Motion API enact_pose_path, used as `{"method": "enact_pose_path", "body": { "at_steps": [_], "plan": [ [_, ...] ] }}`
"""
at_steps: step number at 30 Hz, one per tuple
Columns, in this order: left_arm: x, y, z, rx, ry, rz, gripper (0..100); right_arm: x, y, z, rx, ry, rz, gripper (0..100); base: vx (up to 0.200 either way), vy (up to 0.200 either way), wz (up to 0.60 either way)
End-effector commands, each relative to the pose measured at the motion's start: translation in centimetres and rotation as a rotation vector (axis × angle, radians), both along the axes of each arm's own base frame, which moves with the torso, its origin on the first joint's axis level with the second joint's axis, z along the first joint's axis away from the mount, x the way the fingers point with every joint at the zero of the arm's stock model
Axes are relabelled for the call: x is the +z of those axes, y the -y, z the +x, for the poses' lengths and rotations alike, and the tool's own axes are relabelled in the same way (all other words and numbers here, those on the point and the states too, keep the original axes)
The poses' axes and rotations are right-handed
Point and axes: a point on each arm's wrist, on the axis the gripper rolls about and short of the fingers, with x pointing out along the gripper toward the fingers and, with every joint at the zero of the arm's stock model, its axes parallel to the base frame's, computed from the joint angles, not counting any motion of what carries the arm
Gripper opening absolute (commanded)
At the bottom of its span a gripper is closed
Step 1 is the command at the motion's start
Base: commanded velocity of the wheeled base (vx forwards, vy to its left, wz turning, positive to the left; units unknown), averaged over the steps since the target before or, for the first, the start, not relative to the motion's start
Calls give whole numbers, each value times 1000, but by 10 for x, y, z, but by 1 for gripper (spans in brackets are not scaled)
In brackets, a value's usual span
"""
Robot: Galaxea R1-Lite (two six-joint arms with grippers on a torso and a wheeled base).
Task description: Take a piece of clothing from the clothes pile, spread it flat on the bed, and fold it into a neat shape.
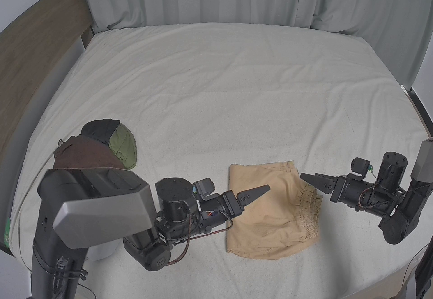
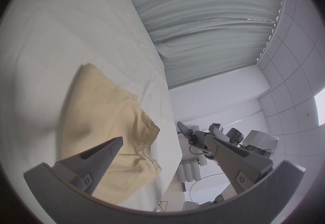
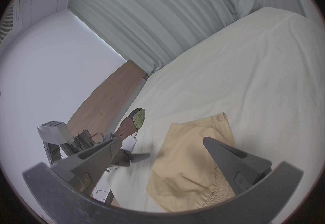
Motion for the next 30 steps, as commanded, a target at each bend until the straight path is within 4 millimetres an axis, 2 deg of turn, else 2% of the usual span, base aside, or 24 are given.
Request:
{"method": "enact_pose_path", "body": {
  "at_steps": [1,4,7,10,14,15,23,30],
  "plan": [
    [18,-22,3,47,50,14,100,-14,-2,1,5,-52,-11,100,0,0,0],
    [27,-38,2,72,123,61,100,-22,-7,-3,23,-87,-21,100,0,0,0],
    [28,-54,-3,94,170,128,100,-27,-12,-8,31,-115,-33,100,0,0,0],
    [34,-77,-12,122,240,213,100,-32,-18,-11,36,-138,-45,100,0,0,0],
    [43,-91,-14,150,319,264,100,-36,-21,-13,44,-152,-51,100,0,0,0],
    [50,-100,-16,164,402,315,100,-40,-21,-14,48,-168,-59,100,0,0,0],
    [60,-131,-20,207,617,503,100,-41,-29,-17,54,-170,-71,100,0,0,0],
    [58,-161,-36,93,748,606,100,-43,-28,-18,51,-177,-74,100,0,0,0]
  ]
}}
